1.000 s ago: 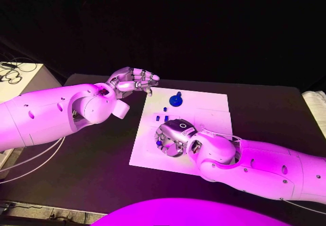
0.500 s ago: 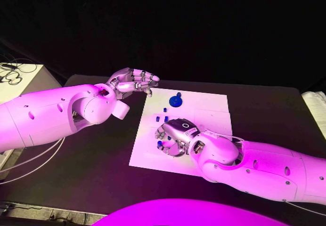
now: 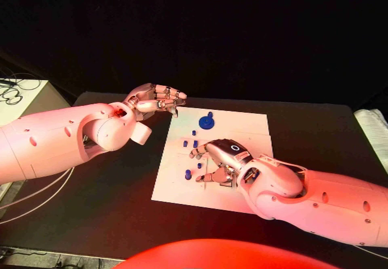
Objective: Assemble the parts on the task board
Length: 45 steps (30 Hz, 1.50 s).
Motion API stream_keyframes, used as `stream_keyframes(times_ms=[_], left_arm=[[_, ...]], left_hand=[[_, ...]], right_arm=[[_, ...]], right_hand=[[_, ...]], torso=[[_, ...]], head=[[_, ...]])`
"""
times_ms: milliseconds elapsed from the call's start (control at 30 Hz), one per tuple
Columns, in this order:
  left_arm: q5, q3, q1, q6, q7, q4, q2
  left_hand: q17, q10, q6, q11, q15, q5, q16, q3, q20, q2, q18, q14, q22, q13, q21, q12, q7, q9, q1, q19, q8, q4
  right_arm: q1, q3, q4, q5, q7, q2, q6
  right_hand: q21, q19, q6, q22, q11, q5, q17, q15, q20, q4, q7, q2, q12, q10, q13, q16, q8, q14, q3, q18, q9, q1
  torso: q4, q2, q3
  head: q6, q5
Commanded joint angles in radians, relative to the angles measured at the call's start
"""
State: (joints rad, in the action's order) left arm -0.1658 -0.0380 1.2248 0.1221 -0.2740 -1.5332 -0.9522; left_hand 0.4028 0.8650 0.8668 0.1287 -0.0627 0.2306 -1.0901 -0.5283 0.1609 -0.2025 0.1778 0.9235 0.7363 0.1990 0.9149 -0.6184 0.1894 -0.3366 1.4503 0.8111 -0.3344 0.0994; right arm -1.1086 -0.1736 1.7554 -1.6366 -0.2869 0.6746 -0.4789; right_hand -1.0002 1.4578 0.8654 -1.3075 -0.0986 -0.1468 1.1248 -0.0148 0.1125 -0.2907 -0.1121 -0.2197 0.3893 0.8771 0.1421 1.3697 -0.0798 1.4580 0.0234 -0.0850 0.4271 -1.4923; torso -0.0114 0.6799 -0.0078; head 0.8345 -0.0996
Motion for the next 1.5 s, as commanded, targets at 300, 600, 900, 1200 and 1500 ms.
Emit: stream_keyframes(times_ms=[300, 600, 900, 1200, 1500], left_arm=[[0.007, -0.002, -0.002, -0.006, -0.016, -0.005, -0.008], [0.008, -0.003, -0.01, -0.003, -0.028, -0.02, -0.014], [0.009, -0.003, -0.018, -0.001, -0.033, -0.038, -0.022], [0.009, -0.003, -0.02, -0.003, -0.032, -0.046, -0.026], [0.009, -0.003, -0.02, -0.009, -0.028, -0.048, -0.03]], left_hand=[[-0.001, -0.004, -0.002, -0.002, 0.001, 0.001, 0.005, 0.005, 0.0, 0.007, 0.005, 0.005, -0.002, -0.002, -0.006, -0.003, -0.003, 0.002, 0.001, 0.004, -0.005, 0.001], [-0.001, -0.004, -0.004, -0.001, 0.001, 0.0, 0.005, 0.008, 0.0, 0.004, 0.005, 0.006, -0.002, -0.003, -0.007, -0.003, -0.003, 0.003, -0.002, 0.003, -0.005, 0.003], [-0.001, -0.004, -0.004, -0.001, 0.0, 0.0, 0.005, 0.009, 0.0, 0.003, 0.005, 0.006, -0.002, -0.003, -0.008, -0.003, -0.003, 0.003, -0.003, 0.003, -0.004, 0.003], [-0.001, -0.004, -0.004, -0.001, 0.0, 0.0, 0.005, 0.009, 0.0, 0.003, 0.005, 0.006, -0.002, -0.003, -0.008, -0.003, -0.003, 0.003, -0.003, 0.003, -0.004, 0.003], [-0.001, -0.004, -0.004, -0.001, 0.0, 0.0, 0.005, 0.009, 0.0, 0.003, 0.005, 0.006, -0.002, -0.003, -0.008, -0.003, -0.003, 0.003, -0.003, 0.003, -0.004, 0.003]], right_arm=[[-0.105, 0.012, 0.092, 0.62, 0.093, 0.277, -0.058], [-0.111, -0.001, 0.158, 0.541, -0.067, 0.411, 0.044], [-0.073, -0.01, 0.175, 0.365, -0.218, 0.44, 0.056], [-0.035, -0.014, 0.158, 0.314, -0.292, 0.414, 0.062], [-0.001, -0.014, 0.135, 0.284, -0.315, 0.369, 0.054]], right_hand=[[-0.41, 0.087, 0.12, -0.208, 0.068, 0.064, 0.231, 0.058, -0.058, 0.009, -0.001, 0.082, 0.846, 0.486, 0.909, 0.115, -0.109, 0.072, -0.026, 0.056, 0.046, 0.127], [-0.564, 0.112, 0.164, -0.261, 0.082, 0.064, 0.394, 0.067, -0.065, 0.0, 0.017, 0.125, 1.152, 0.666, 1.382, 0.183, -0.16, 0.102, -0.105, 0.084, 0.074, 0.203], [-0.571, 0.113, 0.182, -0.263, 0.088, 0.062, 0.417, 0.072, -0.068, -0.003, 0.025, 0.103, 1.176, 0.688, 1.42, 0.191, -0.179, 0.107, -0.137, 0.085, 0.08, 0.207], [-0.571, 0.113, 0.188, -0.263, 0.092, 0.059, 0.42, 0.075, -0.071, -0.004, 0.03, 0.096, 1.171, 0.684, 1.415, 0.192, -0.192, 0.107, -0.152, 0.085, 0.084, 0.263], [-0.571, 0.113, 0.192, -0.263, 0.094, 0.059, 0.42, 0.077, -0.072, -0.005, 0.033, 0.099, 1.169, 0.683, 1.413, 0.192, -0.202, 0.107, -0.162, 0.085, 0.087, 0.295]], torso=[[0.0113, -0.016, -0.0045], [0.0177, -0.022, -0.0039], [0.0174, -0.023, -0.0039], [0.0185, -0.021, -0.0047], [0.0175, -0.021, -0.0053]], head=[[-0.027, 0.067], [-0.033, 0.097], [-0.028, 0.114], [-0.025, 0.116], [-0.022, 0.115]])
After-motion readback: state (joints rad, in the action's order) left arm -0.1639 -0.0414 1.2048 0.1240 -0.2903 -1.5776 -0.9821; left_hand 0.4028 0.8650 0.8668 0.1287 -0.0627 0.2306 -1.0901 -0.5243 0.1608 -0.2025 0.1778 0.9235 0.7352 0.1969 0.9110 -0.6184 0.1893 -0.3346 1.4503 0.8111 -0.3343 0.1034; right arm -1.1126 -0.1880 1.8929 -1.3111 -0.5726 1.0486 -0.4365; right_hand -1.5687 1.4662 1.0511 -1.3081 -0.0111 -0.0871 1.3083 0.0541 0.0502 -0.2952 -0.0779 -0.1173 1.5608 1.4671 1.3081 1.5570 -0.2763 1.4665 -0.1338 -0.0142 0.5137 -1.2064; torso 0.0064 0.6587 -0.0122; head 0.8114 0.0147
